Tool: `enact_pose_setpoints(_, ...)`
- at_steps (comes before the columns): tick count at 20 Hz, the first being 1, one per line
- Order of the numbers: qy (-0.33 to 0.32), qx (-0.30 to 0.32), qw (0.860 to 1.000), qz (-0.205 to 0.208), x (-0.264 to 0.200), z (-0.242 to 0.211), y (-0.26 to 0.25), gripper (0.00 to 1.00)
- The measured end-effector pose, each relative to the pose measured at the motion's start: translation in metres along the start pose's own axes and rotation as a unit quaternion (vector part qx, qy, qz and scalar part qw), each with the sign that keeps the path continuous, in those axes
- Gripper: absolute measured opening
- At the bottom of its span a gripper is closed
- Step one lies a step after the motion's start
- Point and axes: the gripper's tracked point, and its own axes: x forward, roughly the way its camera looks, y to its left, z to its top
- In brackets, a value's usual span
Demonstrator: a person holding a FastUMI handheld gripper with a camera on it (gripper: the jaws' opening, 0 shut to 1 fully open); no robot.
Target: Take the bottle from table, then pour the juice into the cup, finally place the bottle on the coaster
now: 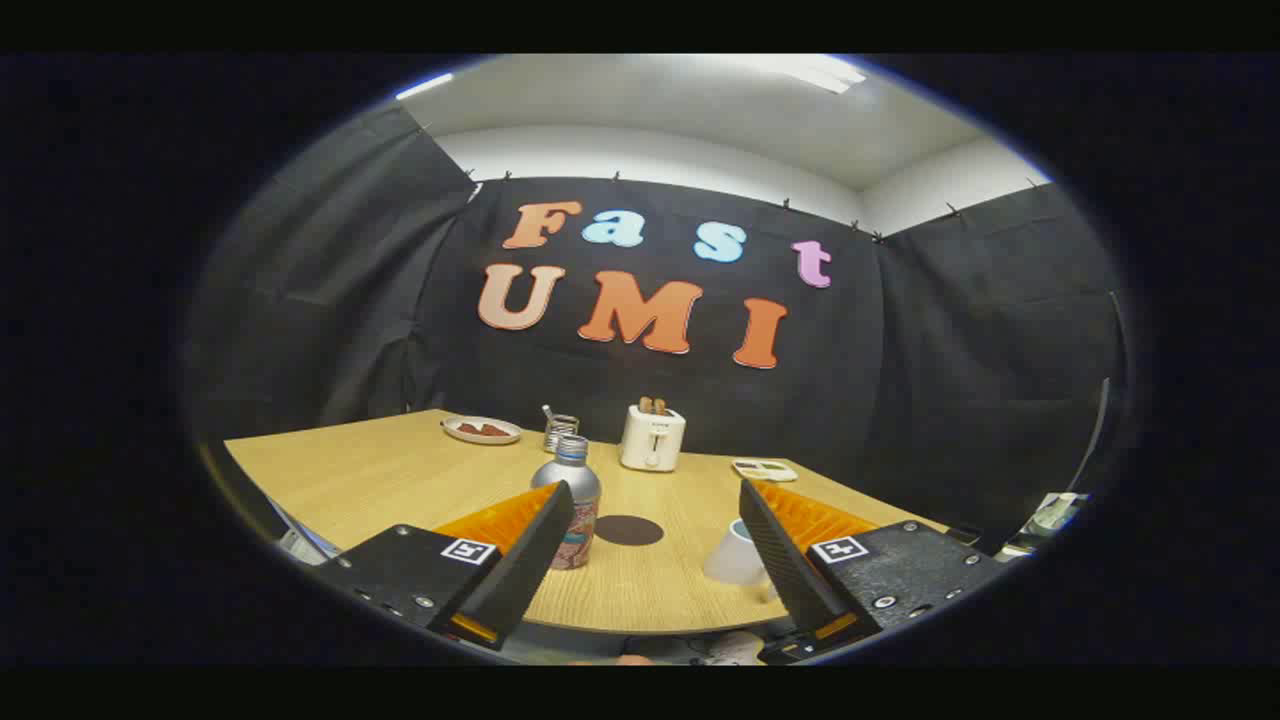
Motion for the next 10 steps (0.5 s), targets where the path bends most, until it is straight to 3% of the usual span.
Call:
enact_pose_setpoints(2,-0.013,-0.02,1.0,-0.008,0.0,0.008,0.004,0.98)
enact_pose_setpoints(5,0.003,0.017,1.0,0.023,0.007,0.004,0.038,0.98)
enact_pose_setpoints(10,0.016,0.027,0.998,0.055,0.013,0.0,0.081,0.98)
